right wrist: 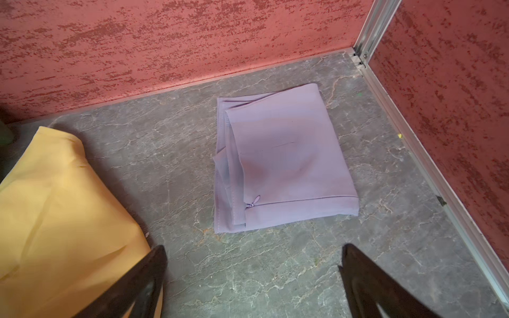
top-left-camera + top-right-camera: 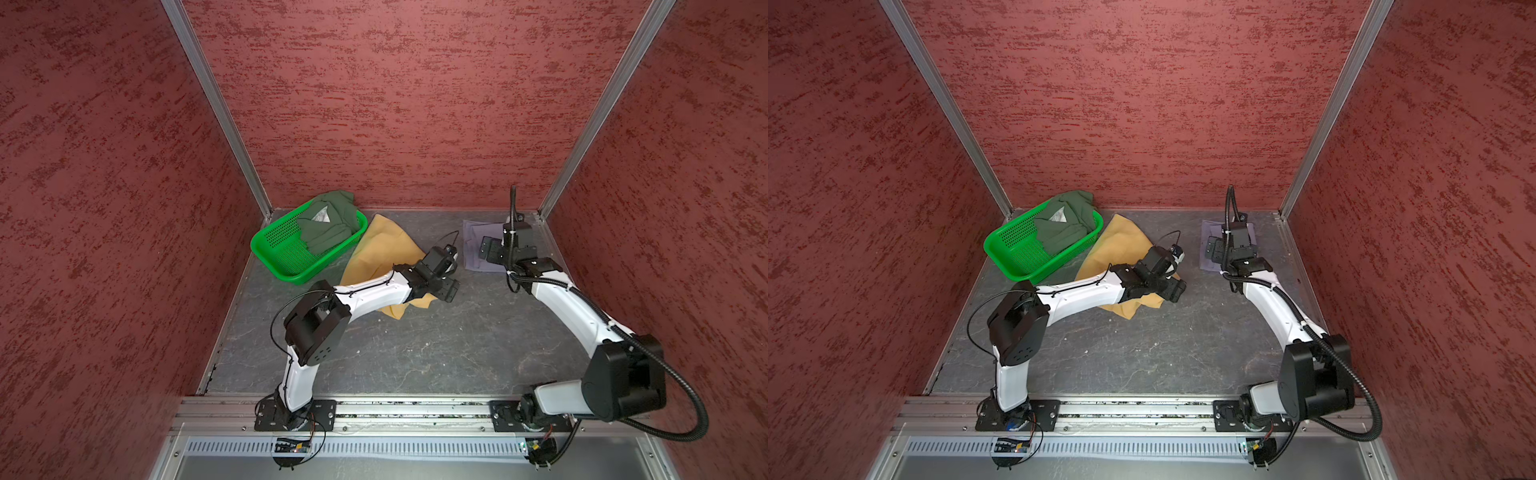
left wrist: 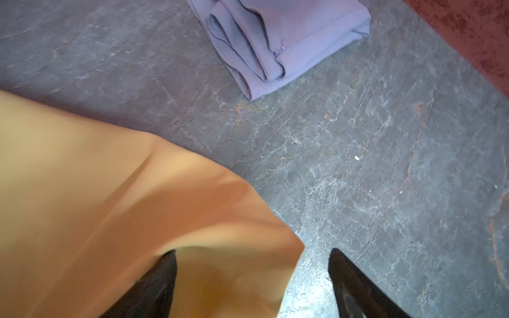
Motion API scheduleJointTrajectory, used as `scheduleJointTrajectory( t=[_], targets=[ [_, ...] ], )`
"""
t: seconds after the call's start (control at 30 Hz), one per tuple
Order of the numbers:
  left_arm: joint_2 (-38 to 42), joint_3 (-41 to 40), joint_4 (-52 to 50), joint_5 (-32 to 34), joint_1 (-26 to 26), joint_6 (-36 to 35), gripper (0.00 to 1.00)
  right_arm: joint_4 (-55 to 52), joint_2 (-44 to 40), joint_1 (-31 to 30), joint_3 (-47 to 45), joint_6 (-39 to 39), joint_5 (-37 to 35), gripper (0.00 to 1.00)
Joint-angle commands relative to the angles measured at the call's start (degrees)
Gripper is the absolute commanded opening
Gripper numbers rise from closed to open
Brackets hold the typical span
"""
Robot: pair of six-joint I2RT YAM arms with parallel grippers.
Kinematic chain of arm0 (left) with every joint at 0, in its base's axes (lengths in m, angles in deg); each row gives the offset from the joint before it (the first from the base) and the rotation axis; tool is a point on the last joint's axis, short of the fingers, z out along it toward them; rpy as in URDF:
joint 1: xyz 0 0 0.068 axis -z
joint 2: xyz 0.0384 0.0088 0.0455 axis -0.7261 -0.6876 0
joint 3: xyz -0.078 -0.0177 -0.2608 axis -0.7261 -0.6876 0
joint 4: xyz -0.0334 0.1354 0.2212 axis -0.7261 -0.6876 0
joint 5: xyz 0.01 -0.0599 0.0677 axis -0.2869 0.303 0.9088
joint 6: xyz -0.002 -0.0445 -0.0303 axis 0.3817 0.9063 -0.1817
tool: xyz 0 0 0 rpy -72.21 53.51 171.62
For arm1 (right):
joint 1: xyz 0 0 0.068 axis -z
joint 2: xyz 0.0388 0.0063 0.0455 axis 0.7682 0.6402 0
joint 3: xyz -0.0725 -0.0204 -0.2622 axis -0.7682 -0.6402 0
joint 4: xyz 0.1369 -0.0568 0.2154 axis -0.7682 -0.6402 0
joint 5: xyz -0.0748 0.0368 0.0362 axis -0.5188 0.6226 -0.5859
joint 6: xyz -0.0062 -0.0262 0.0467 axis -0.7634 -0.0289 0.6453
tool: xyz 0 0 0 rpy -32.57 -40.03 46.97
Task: Fold and stack skirts
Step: Place the skirt at the top-center of the table.
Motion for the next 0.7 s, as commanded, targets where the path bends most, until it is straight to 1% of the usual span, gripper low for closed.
scheduleJointTrajectory(
  t=[0.0,0.13,0.23,0.3,0.4,0.53,0.67],
  targets=[
    [8.28,-3.29,1.17,0.92,-3.42,1.64,0.99,-0.92,-1.86,-0.35,-2.32,-0.23,3.23,0.99],
    [17.76,-9.05,-5.69,3.08,-9.43,5.37,0.99,1.23,-4.68,-2.43,-6.00,-1.02,5.71,0.99],
    [26.86,-16.66,-8.40,4.49,-14.16,8.67,0.99,2.01,-6.66,-4.09,-8.02,-0.78,7.05,0.99],
    [32.49,-21.41,-11.22,4.51,-17.17,10.97,1.00,2.47,-7.40,-5.87,-8.79,-0.94,9.18,0.95],
    [39.09,-27.05,-15.60,4.67,-20.77,14.45,0.99,2.23,-7.18,-10.17,-8.70,-1.43,10.02,0.90],
    [44.84,-33.50,-17.51,3.88,-23.65,17.31,0.98,2.35,-6.13,-16.55,-8.13,-2.12,9.90,0.85],
    [45.73,-36.88,-18.80,2.87,-25.49,18.50,0.98,3.13,-4.36,-22.96,-7.15,-3.55,11.22,0.79]
  ],
)
